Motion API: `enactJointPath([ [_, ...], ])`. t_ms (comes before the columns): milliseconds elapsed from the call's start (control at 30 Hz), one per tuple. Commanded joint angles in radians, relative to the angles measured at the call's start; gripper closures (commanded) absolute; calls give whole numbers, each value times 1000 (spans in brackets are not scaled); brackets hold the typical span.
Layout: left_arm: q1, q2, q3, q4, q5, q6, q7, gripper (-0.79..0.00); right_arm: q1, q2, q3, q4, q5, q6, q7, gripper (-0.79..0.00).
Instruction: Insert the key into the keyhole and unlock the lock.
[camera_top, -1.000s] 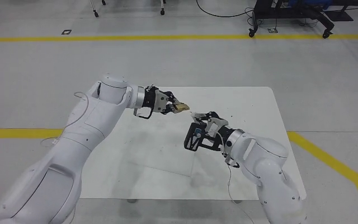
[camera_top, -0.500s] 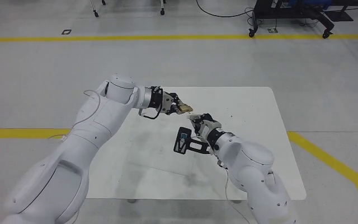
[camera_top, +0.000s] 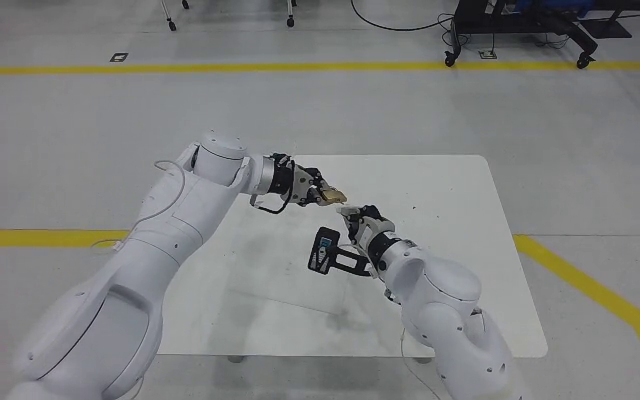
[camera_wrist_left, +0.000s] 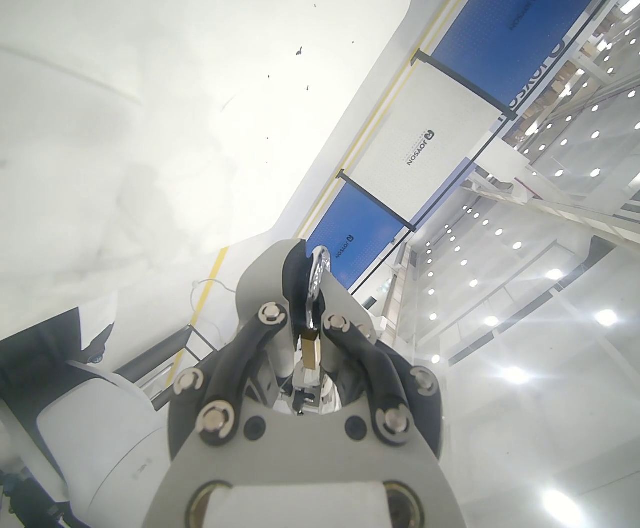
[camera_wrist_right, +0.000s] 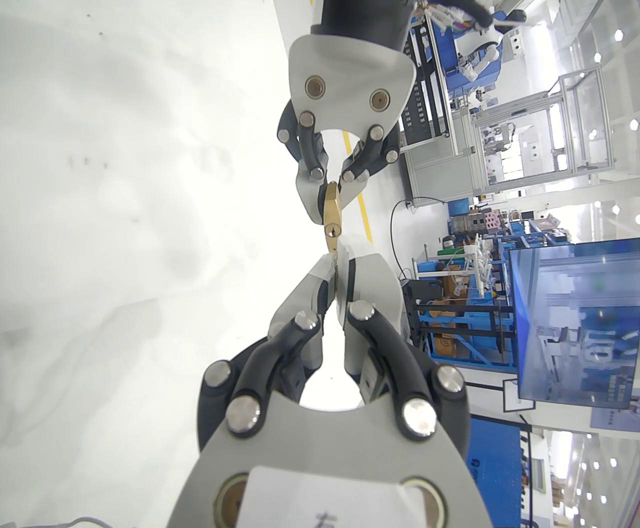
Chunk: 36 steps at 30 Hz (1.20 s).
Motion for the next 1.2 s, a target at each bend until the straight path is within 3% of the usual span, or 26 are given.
enactJointPath([
  [0, 3, 0, -1, -2, 6, -1, -2, 0, -5, -1, -6, -3, -2, 3, 1, 0],
  [1167, 36, 3, -47, -47, 49, 7, -13, 0, 7, -20, -54, 6, -48, 8, 88, 0],
])
